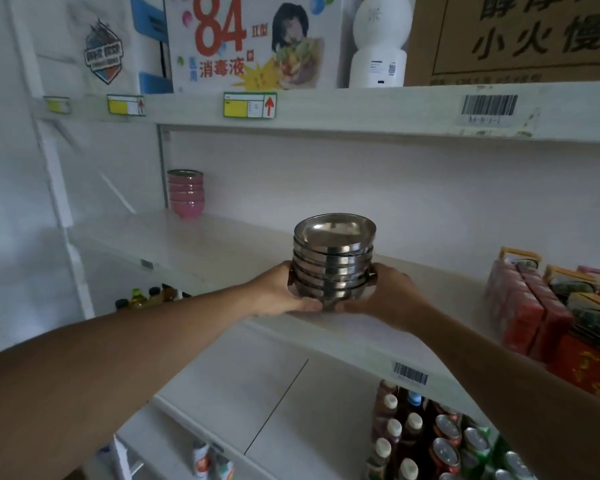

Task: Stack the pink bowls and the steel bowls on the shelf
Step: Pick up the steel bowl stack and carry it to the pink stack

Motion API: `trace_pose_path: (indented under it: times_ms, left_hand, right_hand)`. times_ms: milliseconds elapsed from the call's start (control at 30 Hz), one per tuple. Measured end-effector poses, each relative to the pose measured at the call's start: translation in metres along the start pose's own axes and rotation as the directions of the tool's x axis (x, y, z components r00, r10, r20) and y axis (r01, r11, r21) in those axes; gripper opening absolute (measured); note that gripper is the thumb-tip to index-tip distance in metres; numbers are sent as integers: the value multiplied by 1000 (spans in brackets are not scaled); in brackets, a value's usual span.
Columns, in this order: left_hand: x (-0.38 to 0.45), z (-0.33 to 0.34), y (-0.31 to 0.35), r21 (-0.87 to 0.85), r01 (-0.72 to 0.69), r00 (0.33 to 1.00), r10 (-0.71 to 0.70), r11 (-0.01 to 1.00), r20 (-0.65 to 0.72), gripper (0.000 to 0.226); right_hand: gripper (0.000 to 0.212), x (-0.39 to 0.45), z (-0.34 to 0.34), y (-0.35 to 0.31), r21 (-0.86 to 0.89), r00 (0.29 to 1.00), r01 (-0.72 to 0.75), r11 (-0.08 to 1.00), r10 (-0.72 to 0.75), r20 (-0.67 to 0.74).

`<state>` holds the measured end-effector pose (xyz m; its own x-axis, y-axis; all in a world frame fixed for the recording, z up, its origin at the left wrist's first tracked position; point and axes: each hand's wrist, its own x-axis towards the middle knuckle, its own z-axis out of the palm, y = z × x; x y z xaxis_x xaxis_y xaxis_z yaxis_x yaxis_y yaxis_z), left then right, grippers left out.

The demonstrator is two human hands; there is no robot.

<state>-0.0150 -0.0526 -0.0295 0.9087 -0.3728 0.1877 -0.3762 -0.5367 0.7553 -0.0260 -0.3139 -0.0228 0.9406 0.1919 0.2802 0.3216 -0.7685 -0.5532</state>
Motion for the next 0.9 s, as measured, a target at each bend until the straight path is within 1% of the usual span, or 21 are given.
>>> trace_pose_path:
  times_ms: [67, 100, 233, 267, 333, 367, 467, 533, 600, 667, 700, 767, 833, 900]
  left_hand:
    - [-9, -23, -7, 7, 10, 999, -10, 1000, -39, 108]
    - [-14, -36, -10, 10, 17, 998, -16, 1000, -58, 109]
    - [-42, -92, -31, 63, 77, 985, -66, 995, -159, 88]
    - [-50, -106, -38, 77, 96, 980, -81, 992, -179, 83]
    - [-69, -135, -53, 104, 124, 973, -100, 987, -210, 75]
    - [-80, -151, -60, 109, 131, 971, -105, 985, -214, 72]
    - [-109, -194, -81, 137, 146, 968, -112, 980, -227, 64]
    - [-123, -219, -95, 171, 175, 961, -130, 970, -246, 66]
    - [-131, -241, -107, 184, 216, 953, -166, 959, -254, 71]
    - [-132, -257, -120, 183, 235, 952, -188, 955, -241, 65]
    - [-131, -264, -126, 172, 238, 953, -195, 956, -233, 60]
    - [-123, -275, -139, 163, 229, 957, -191, 960, -220, 52]
    - [-110, -281, -150, 171, 221, 959, -182, 960, -218, 48]
    - [-94, -282, -158, 155, 219, 953, -177, 963, -245, 49]
  right_hand:
    - [79, 13, 8, -20, 16, 1000, 24, 1000, -24, 8]
    - [79, 19, 13, -32, 25, 999, 36, 999, -36, 17]
    - [85, 40, 41, -84, 56, 996, 77, 995, -79, 48]
    - [80, 45, 50, -99, 71, 994, 83, 994, -88, 60]
    - [61, 55, 68, -129, 112, 990, 96, 989, -106, 91]
    - [56, 60, 79, -144, 139, 986, 108, 984, -124, 111]
    - [51, 73, 115, -187, 222, 973, 135, 966, -171, 153]
    - [46, 85, 139, -208, 286, 965, 140, 948, -195, 173]
    - [48, 97, 160, -226, 319, 960, 127, 939, -197, 198]
    - [59, 110, 175, -241, 320, 954, 136, 938, -210, 212]
    - [61, 118, 180, -246, 320, 950, 152, 935, -227, 213]
    - [60, 136, 189, -250, 314, 943, 173, 934, -249, 221]
    - [63, 158, 197, -246, 301, 943, 179, 937, -251, 221]
    - [63, 182, 199, -240, 290, 940, 180, 940, -251, 230]
